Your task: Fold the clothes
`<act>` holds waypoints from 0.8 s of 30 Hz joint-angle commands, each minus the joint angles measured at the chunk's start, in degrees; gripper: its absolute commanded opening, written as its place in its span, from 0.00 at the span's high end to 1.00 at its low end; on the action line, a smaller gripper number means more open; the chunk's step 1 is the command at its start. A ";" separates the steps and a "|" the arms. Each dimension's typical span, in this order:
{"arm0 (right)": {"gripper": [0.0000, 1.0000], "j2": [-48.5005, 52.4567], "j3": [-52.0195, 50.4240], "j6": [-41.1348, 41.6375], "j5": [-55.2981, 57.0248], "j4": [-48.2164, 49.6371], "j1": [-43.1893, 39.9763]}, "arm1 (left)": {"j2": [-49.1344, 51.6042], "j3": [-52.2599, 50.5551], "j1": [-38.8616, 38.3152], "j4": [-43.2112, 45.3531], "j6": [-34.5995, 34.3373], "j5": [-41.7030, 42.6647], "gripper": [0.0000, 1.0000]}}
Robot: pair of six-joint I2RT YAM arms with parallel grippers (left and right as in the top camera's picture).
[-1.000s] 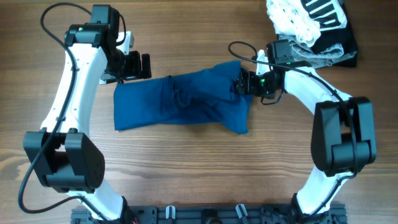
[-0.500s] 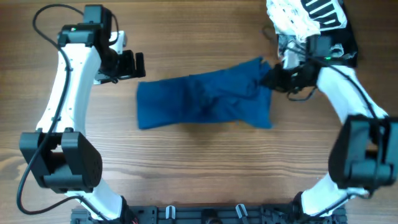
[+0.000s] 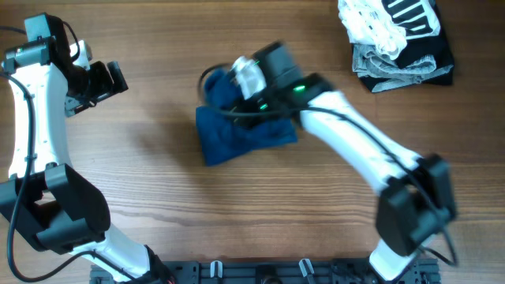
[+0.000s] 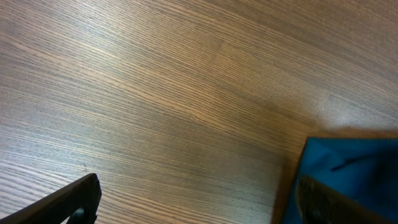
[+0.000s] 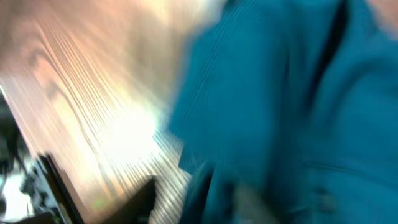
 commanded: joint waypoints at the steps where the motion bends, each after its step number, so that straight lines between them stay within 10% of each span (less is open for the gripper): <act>1: 0.06 2.01 1.36 0.33 1.40 -1.07 3.52 | -1.25 1.14 0.07 0.24 0.28 -0.35 0.00; 11: 0.01 -3.02 -2.27 -0.26 13.03 -13.09 -11.52 | -1.05 1.11 0.04 1.86 0.26 -0.33 0.00; 14: 0.33 -1.07 -7.21 -2.03 7.13 -13.42 -12.57 | -1.05 1.11 0.07 1.86 0.26 -0.33 0.00; 17: 0.87 -0.96 -11.58 -2.29 6.99 -12.26 -12.50 | -1.05 1.11 0.04 1.60 0.20 -0.31 0.00; 24: 0.89 2.93 -18.18 3.61 15.54 7.54 -12.79 | -1.05 1.01 0.04 1.62 0.04 -0.31 0.00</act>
